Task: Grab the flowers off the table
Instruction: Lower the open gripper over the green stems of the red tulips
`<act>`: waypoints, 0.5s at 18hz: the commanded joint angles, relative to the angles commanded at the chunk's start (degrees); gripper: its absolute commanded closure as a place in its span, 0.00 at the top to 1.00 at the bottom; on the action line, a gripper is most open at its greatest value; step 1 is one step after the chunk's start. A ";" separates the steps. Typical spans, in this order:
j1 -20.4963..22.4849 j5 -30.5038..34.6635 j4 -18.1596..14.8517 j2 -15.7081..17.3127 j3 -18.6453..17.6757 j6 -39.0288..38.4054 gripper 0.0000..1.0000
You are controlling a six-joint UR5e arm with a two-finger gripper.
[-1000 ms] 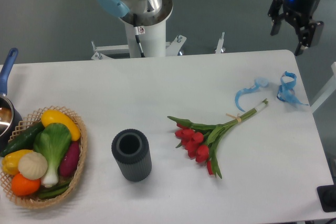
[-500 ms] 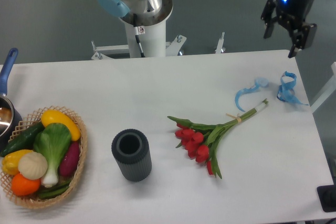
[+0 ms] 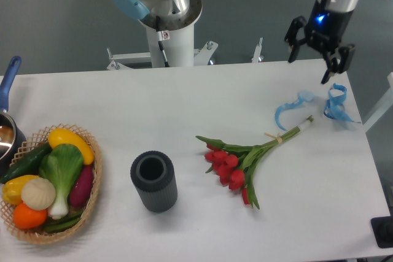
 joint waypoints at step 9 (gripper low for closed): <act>-6.86 1.76 10.05 -5.71 -2.64 -10.65 1.00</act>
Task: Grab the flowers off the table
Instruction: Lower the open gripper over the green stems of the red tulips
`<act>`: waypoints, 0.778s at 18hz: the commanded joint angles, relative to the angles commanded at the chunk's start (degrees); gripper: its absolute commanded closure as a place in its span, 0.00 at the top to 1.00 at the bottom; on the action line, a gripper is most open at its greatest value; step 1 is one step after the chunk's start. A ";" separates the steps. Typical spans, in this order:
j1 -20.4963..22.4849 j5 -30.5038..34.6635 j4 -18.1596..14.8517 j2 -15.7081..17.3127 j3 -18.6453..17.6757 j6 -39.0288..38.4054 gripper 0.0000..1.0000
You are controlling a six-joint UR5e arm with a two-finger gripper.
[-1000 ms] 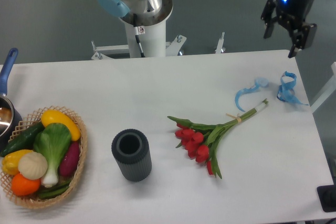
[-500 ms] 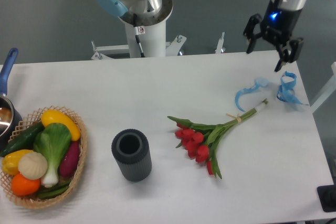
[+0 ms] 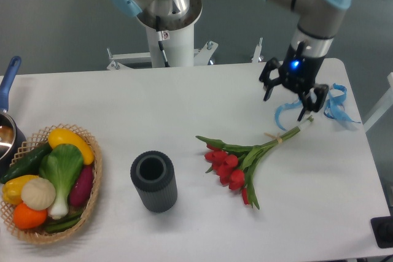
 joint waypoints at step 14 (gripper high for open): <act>-2.46 3.34 4.29 -10.46 -0.09 6.86 1.00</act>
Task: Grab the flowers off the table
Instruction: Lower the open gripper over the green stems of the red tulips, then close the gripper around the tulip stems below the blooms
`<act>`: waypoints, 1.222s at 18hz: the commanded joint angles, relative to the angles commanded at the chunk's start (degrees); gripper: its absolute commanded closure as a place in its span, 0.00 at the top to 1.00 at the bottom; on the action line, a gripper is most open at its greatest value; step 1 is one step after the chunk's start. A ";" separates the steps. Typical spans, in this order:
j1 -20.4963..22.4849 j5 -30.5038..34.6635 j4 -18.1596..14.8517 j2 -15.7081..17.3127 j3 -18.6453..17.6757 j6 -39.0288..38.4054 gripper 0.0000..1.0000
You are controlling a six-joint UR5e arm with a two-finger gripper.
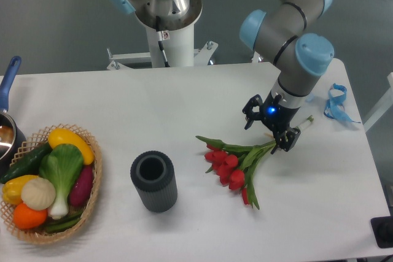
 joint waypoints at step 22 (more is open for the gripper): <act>-3.70 3.52 6.26 -3.70 -1.58 -0.18 0.90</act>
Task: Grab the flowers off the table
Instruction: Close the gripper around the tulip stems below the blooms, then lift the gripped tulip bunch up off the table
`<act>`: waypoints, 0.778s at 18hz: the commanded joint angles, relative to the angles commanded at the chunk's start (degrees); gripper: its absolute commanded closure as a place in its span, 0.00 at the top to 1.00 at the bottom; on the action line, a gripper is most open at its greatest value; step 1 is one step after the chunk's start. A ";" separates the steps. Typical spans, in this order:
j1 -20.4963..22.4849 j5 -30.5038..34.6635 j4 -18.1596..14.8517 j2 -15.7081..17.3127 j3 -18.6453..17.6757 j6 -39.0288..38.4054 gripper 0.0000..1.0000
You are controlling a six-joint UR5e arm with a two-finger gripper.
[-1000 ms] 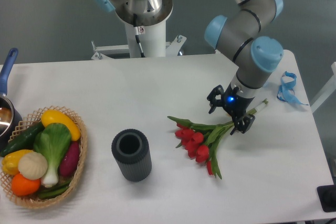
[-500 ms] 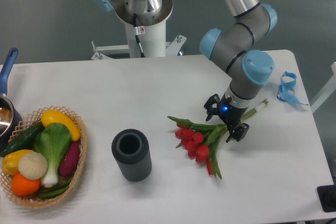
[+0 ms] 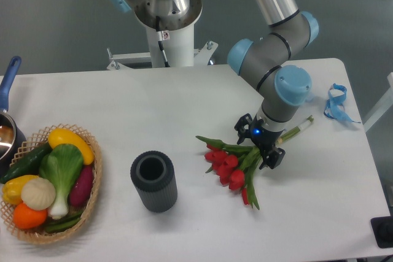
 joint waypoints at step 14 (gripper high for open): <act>-0.09 2.20 -0.26 0.70 0.44 -0.44 0.18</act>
